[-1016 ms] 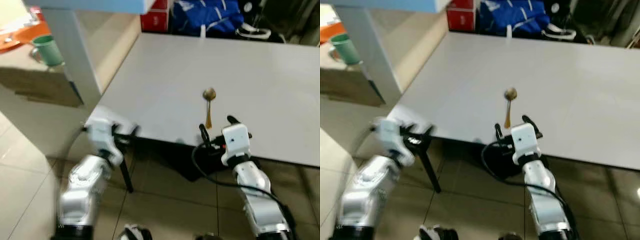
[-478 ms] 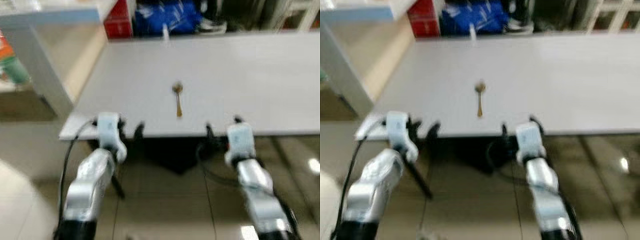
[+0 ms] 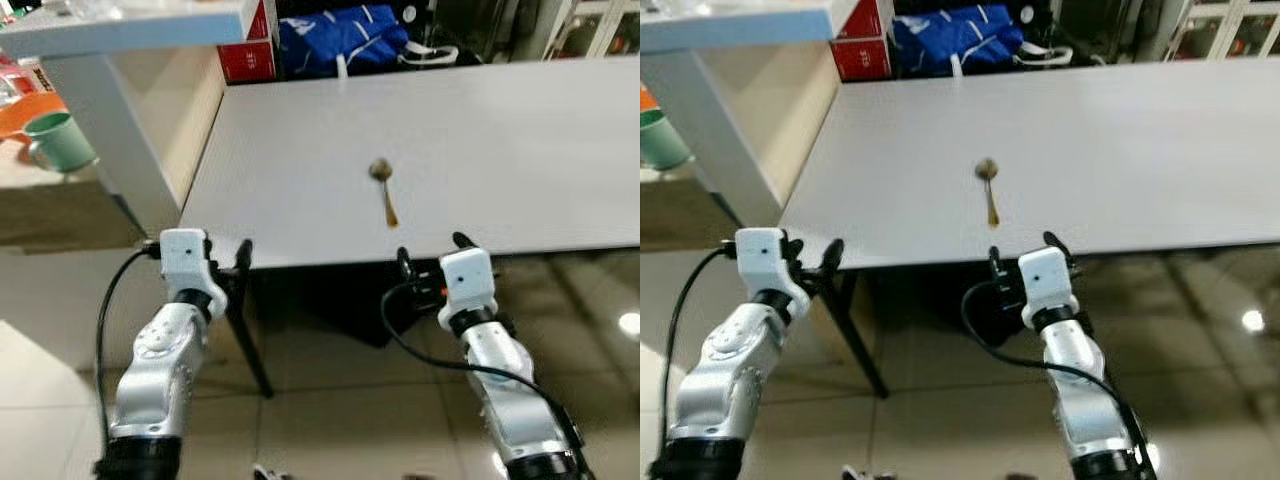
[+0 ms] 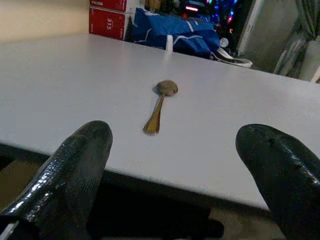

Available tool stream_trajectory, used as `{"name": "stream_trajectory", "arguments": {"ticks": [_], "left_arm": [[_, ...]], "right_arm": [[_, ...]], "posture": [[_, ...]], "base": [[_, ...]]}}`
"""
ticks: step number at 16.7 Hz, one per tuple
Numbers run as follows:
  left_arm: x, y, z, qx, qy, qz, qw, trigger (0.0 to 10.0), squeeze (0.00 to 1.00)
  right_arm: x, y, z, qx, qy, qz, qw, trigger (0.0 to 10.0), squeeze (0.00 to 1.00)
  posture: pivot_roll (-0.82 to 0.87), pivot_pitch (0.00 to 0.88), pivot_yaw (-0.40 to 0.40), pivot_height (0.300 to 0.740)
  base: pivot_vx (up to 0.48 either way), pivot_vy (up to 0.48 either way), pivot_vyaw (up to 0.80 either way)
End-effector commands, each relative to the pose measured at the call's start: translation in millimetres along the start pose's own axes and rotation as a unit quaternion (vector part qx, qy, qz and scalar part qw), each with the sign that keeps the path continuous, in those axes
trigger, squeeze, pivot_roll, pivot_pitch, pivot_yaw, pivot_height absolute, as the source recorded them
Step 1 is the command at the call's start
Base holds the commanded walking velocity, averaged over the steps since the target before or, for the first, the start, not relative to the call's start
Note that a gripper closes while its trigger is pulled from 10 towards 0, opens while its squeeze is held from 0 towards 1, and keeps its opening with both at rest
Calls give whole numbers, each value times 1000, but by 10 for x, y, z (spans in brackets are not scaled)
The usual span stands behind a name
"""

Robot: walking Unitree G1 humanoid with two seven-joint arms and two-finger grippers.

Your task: Setting the table

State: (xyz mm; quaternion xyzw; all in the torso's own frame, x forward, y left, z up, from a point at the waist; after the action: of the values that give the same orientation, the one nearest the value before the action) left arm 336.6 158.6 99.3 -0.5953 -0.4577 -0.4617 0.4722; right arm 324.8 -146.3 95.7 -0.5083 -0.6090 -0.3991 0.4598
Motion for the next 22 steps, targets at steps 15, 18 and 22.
{"name": "stream_trajectory", "arguments": {"ticks": [15,18,22], "left_arm": [[67,20,141,57,5,-27,998,10000,0],[42,23,132,53,8,-20,998,10000,0],[123,36,92,46,42,-36,997,10000,0]], "right_arm": [[-42,43,58,32,1,2,999,10000,0],[-55,44,92,36,2,2,999,10000,0],[-52,83,124,39,5,1,999,10000,0]], "posture": [[-121,0,48,736],[-115,0,46,736],[-106,0,49,736]], "base": [[0,479,0],[0,480,0],[0,120,0]]}}
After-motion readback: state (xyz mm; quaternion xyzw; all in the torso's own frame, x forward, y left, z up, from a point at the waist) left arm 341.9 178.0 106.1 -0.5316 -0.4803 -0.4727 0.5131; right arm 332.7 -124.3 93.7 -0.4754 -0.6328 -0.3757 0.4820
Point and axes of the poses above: a point about 5 cm out from each wrist's last joint towards the gripper, its own y axis pointing out of the wrist towards the gripper, its own x axis along the axis of the wrist's last joint, z = x × y, the point moved 5 cm from there along y, pointing out of the wrist towards the gripper
